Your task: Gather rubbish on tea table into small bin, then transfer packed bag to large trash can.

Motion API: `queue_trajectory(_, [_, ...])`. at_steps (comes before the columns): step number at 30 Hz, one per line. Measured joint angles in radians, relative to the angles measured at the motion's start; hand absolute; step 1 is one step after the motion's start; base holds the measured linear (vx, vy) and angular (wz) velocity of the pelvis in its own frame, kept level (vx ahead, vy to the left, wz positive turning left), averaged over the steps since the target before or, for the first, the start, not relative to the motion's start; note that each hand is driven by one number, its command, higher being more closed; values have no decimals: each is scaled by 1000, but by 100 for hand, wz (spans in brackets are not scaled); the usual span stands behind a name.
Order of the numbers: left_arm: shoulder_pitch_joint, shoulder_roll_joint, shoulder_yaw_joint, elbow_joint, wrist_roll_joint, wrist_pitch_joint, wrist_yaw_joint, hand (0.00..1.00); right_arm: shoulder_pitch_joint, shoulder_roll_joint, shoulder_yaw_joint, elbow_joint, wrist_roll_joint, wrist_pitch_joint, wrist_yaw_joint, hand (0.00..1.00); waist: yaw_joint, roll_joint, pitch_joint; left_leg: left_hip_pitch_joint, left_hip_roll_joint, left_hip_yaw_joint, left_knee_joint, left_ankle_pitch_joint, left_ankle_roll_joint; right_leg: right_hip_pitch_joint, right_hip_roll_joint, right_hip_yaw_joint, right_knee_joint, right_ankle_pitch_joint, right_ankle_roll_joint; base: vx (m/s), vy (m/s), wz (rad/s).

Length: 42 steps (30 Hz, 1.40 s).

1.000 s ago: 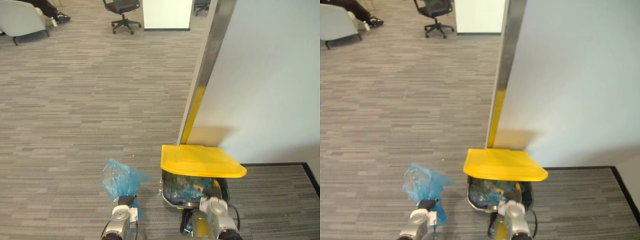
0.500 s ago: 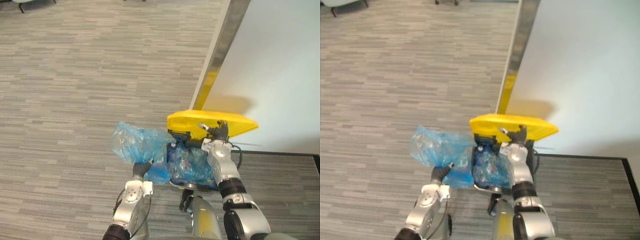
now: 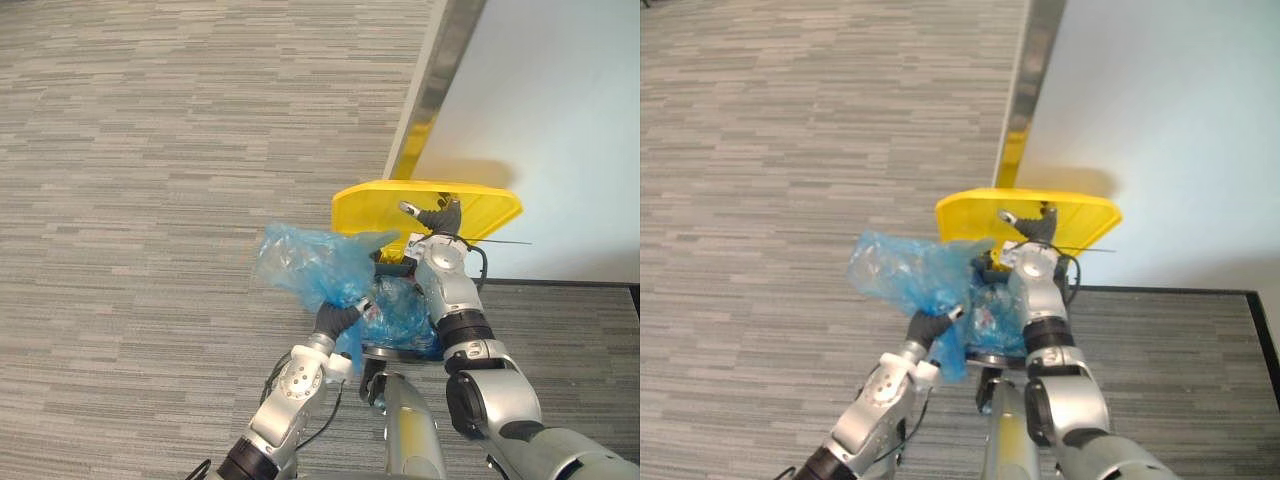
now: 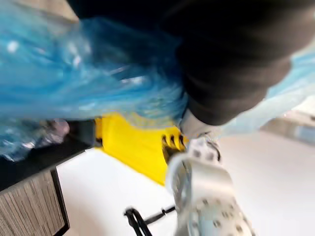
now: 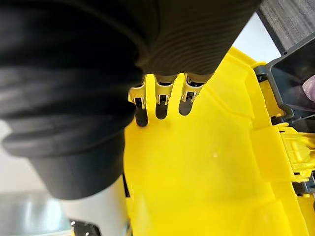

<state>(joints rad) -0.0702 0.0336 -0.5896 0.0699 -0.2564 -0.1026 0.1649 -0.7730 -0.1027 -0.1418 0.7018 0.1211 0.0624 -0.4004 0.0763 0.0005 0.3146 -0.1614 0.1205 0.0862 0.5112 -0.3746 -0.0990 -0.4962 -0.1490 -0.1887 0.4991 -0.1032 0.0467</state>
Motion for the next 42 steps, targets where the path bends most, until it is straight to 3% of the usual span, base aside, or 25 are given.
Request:
queue_trajectory(8, [-55,-19,-77,6,21,0,6,100,-67,-29,30,20,0,16,20,0,-17,6,5,-22,5,25,-20,8,-12,-32,23,24,-42,35,-9,12,-6,-12])
queue_trajectory(14, [-239,-60,-68,187,71,7,12,100,-158,-68,47,13,1,27,9,0,-39,17,25,-109,4,12,17,13,-22,-80,22,12,-72,68,-10,-7,-22,7])
queue_trajectory(22, [-403,-102,35,331,110,28,70,100,-226,-101,46,-111,10,28,-19,0,-76,26,88,-268,25,-12,143,-21,-10,-173,27,-4,-70,91,-1,-44,-33,5])
queue_trajectory(26, [-472,-127,72,391,117,35,76,100,-246,-134,45,-191,10,23,-37,0,-81,27,113,-349,30,-14,196,-27,-8,-237,31,-2,-63,108,-3,-55,-23,-5])
queue_trajectory(29, [-536,-129,111,419,117,45,84,100,-287,-142,57,-220,13,18,-37,0,-82,30,130,-422,66,-13,282,-61,-18,-294,58,1,-32,112,-5,-61,-13,-25])
queue_trajectory(34, [-597,-136,172,445,118,51,113,100,-328,-144,110,-268,17,-20,-39,0,-84,27,141,-512,84,-5,356,-87,-16,-380,71,18,3,119,-3,-48,-14,-12])
queue_trajectory(42, [-694,-136,249,495,139,73,166,100,-368,-142,161,-295,17,-37,-40,0,-89,24,144,-569,101,20,385,-95,-11,-434,93,43,-19,153,1,-38,-13,-12])
